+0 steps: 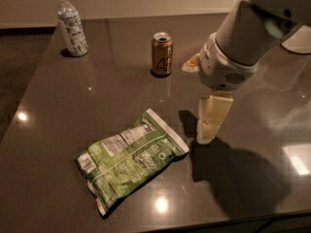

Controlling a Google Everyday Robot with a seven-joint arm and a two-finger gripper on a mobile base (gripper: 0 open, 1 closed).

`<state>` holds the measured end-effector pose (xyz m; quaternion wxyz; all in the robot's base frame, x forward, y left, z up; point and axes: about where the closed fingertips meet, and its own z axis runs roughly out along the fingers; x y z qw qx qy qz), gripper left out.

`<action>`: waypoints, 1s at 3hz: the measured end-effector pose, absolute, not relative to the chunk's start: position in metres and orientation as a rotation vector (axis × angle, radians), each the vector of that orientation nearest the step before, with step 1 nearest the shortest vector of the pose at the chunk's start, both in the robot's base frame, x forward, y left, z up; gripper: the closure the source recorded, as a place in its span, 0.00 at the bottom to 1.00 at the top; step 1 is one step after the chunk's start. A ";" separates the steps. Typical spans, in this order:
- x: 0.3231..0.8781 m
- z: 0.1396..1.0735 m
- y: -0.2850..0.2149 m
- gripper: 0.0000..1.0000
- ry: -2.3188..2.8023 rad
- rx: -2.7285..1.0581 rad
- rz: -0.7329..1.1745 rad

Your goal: Pick green jalapeno chip bag

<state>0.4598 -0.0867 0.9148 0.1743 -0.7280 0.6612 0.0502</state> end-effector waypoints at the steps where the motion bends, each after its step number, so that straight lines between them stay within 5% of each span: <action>1: 0.459 0.890 -0.061 0.00 1.813 -2.129 0.168; 3: 0.440 0.851 -0.023 0.00 1.694 -2.264 0.271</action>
Offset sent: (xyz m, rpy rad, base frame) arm -0.0159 0.0704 -0.0762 0.0039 0.0663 0.2184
